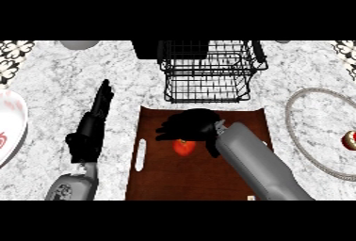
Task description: Pick the tomato from the tray and place it in the tiered basket
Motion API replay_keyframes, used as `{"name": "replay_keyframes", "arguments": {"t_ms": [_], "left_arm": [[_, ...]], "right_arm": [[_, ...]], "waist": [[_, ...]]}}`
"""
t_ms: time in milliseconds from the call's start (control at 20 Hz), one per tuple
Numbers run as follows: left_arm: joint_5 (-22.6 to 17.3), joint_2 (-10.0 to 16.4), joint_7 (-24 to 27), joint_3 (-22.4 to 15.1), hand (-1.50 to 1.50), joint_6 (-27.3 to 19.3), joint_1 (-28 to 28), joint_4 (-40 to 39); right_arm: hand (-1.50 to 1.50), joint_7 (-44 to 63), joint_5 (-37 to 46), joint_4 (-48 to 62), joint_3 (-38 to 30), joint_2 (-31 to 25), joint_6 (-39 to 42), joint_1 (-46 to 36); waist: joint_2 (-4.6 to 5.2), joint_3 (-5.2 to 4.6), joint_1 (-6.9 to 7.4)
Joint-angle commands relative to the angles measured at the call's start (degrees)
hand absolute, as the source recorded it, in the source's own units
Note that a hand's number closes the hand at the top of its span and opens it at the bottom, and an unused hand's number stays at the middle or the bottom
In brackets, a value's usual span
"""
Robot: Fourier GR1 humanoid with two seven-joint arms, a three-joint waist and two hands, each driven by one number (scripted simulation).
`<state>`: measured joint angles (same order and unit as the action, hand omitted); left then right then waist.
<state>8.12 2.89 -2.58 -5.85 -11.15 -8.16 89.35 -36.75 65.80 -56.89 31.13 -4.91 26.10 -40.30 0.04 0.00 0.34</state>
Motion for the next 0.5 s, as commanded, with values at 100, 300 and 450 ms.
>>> {"name": "replay_keyframes", "arguments": {"t_ms": [100, 300, 450], "left_arm": [[0.5, 0.0, -0.2, 0.1, 0.00, 0.7, 1.4, 1.0], [0.8, -0.3, -0.2, -1.6, 0.00, 1.4, 3.9, 4.4], [0.9, 0.4, 0.3, 0.5, 0.00, 0.6, 2.8, 2.2]], "right_arm": [[-1.50, -4.1, 0.4, 2.3, -3.2, 0.3, -0.2, 1.3], [1.50, -0.9, 0.4, 5.5, -1.7, 4.7, -7.9, 2.2], [1.50, -4.3, 3.9, 3.0, -1.7, 4.2, -15.0, 4.6]], "waist": [[-0.02, 0.01, -0.02], [0.01, 0.02, 0.50], [0.02, 0.02, 0.12]]}}
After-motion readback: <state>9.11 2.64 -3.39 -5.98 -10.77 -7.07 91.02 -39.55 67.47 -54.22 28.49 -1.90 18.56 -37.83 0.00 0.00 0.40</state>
